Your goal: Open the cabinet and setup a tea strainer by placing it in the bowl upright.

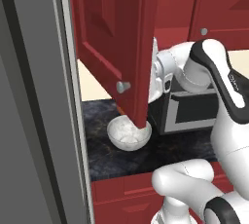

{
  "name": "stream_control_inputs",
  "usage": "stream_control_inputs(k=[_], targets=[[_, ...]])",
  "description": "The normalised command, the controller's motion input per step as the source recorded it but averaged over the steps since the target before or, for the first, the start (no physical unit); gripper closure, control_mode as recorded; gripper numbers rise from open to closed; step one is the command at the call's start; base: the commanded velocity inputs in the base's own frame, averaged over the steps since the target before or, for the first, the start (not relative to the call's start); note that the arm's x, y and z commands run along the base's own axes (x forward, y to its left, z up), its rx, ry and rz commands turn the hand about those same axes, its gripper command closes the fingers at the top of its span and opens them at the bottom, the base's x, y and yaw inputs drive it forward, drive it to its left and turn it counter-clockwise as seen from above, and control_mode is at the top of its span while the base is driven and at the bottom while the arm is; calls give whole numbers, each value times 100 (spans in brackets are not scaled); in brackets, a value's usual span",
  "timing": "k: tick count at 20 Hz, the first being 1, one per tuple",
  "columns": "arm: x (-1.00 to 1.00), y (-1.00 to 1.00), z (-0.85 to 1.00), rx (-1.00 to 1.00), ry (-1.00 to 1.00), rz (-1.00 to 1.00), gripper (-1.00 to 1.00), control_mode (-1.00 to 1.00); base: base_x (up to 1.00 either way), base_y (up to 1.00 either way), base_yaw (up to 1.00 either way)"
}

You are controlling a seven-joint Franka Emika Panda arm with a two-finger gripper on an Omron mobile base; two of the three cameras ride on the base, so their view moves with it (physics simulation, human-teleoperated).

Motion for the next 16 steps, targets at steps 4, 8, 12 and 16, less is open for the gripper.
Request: stream_control_inputs(k=[4, 8, 12, 16], targets=[[-31, 71, 0, 0, 0, 7, -100, -100, 0, 0, 0], [-28, 61, 0, -1, 0, 3, -100, -100, 0, 0, 0], [-26, 42, 0, -3, 0, 0, -100, -100, 0, 0, 0], [-27, 39, 0, -5, 0, 0, -100, -100, 0, 0, 0]])
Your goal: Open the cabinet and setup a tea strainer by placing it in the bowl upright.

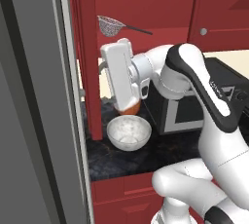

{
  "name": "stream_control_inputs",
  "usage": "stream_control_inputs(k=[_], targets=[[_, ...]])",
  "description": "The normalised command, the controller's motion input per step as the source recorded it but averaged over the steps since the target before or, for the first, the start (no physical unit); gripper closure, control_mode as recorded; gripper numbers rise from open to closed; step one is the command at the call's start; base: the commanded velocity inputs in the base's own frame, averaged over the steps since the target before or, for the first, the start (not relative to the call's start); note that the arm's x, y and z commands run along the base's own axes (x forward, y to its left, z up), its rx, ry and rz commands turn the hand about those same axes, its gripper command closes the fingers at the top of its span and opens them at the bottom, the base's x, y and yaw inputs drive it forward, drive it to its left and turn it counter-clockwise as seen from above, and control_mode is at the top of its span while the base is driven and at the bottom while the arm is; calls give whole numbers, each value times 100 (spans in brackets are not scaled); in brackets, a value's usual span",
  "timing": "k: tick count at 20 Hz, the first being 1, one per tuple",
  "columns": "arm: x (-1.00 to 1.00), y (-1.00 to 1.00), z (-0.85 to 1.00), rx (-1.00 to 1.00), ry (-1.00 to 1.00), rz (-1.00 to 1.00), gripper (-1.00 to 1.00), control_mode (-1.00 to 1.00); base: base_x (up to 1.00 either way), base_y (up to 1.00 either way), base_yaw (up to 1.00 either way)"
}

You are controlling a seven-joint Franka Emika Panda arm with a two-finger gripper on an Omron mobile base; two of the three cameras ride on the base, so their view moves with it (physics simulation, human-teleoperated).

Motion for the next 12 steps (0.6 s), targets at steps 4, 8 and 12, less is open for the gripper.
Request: stream_control_inputs(k=[4, 8, 12], targets=[[-10, 19, -5, -6, 0, 0, -100, -100, 0, 0, 0], [0, -19, -23, -15, -2, 0, -100, -100, 0, 0, 0], [0, -28, -17, -25, -15, 0, -100, -100, 0, 0, 0]])
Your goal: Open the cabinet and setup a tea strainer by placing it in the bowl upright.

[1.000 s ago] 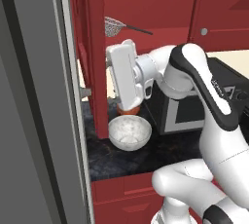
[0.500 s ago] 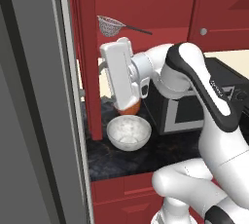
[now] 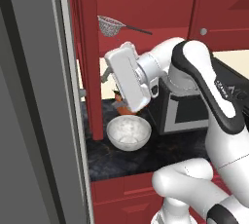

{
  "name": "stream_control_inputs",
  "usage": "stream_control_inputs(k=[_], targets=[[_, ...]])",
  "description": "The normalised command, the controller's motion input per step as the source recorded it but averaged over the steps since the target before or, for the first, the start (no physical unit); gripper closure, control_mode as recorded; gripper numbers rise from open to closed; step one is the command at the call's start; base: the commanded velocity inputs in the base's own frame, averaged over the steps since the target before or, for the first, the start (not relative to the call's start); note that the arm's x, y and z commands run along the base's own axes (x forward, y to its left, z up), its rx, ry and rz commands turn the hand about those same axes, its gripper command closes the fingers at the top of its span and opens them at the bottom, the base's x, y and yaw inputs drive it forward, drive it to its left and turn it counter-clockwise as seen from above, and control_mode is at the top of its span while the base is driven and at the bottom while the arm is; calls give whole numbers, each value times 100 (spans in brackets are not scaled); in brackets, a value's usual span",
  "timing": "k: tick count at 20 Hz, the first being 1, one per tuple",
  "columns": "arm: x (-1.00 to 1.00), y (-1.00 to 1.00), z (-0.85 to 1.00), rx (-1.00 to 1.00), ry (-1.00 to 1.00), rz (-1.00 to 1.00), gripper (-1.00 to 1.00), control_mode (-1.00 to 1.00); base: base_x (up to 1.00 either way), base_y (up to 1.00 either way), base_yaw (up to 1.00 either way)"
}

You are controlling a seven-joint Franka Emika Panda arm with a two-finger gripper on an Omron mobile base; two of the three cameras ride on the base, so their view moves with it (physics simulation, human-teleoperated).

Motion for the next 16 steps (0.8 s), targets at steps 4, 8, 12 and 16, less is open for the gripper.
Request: stream_control_inputs(k=[4, 8, 12, 16], targets=[[2, -39, -12, -32, -15, 1, -100, -100, 0, 0, 0], [19, -46, -15, -41, -19, 12, -100, -100, 0, 0, 0], [18, -79, -16, -38, -41, 23, -100, -100, 0, 0, 0], [11, -79, -17, -40, -59, 40, -100, -100, 0, 0, 0]])
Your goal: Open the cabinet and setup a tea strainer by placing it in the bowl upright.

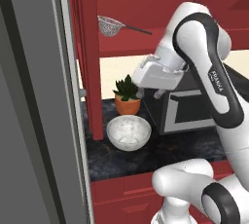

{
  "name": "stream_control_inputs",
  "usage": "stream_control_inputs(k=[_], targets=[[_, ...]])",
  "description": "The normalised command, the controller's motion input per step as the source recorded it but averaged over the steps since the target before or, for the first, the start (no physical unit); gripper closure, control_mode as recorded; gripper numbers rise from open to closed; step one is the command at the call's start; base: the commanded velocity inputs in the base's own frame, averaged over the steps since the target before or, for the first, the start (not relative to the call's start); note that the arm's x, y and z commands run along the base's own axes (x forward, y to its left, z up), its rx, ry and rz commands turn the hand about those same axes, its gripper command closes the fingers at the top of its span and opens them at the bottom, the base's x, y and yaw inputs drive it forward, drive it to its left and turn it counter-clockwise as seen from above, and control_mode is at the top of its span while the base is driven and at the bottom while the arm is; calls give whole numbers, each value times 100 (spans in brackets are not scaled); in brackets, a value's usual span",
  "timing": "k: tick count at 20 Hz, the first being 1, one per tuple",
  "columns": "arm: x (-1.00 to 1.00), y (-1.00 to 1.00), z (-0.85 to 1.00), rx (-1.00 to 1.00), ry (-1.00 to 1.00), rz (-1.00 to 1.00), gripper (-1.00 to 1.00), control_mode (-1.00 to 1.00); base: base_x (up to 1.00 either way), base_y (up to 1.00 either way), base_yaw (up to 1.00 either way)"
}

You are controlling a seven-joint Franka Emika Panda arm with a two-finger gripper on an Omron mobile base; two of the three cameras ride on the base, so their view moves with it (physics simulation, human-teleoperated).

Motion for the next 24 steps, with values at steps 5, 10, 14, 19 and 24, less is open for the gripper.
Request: stream_control_inputs(k=[5, 10, 14, 19, 24], targets=[[4, -68, -4, -35, -78, 48, -100, -100, 0, 0, 0], [8, -16, 49, -16, -69, 27, -100, -100, 0, 0, 0], [28, 1, 74, -1, -42, -8, -100, -100, 0, 0, 0], [27, 0, 65, 9, -7, -41, -100, -100, 0, 0, 0], [40, 15, 28, 28, -4, -19, -100, -100, 0, 0, 0]])
